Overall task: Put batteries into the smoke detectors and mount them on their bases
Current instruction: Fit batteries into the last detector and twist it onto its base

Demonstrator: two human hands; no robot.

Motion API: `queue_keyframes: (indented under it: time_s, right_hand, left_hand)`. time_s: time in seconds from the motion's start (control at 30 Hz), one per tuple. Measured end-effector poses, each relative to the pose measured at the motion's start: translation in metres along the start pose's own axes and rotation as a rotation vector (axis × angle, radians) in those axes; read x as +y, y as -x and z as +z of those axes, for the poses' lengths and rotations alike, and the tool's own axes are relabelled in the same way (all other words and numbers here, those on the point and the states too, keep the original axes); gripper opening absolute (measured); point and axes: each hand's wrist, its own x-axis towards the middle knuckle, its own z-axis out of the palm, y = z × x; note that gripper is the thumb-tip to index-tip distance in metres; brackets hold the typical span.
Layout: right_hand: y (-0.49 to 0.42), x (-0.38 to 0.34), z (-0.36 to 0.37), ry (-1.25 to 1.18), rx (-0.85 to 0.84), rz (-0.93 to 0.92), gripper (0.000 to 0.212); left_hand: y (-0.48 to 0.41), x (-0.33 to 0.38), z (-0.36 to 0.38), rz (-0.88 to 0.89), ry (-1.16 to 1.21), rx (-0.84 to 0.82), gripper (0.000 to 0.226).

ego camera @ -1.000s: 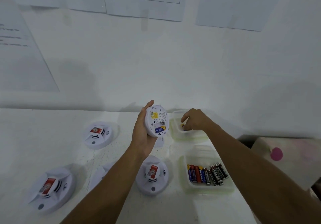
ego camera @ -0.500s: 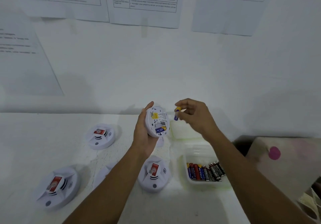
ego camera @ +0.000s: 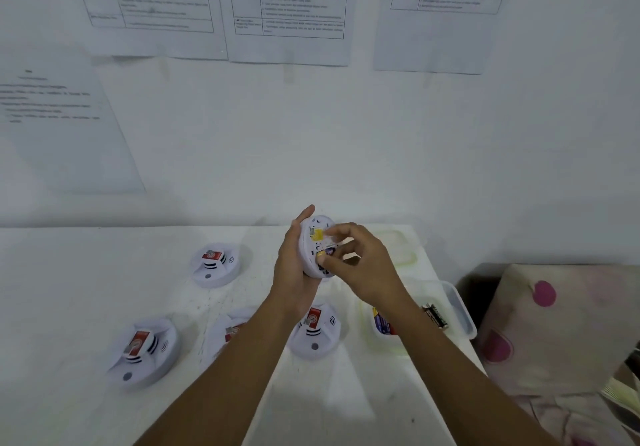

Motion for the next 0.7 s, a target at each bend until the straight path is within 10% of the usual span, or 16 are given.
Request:
queue_keyframes:
  time_s: [0.2, 0.7]
  right_hand:
    - [0.006, -0.006, 0.003, -0.108, 0.005, 0.177, 0.079]
    - [-0.027, 0.009, 0.045, -0.052, -0.091, 0.24, 0.116]
  left_hand:
    - [0.011, 0.012, 0.004, 0.009, -0.004, -0.023, 0.041]
    - [0.011, 0.039, -0.03, 0.022, -0.018, 0.009, 0.04]
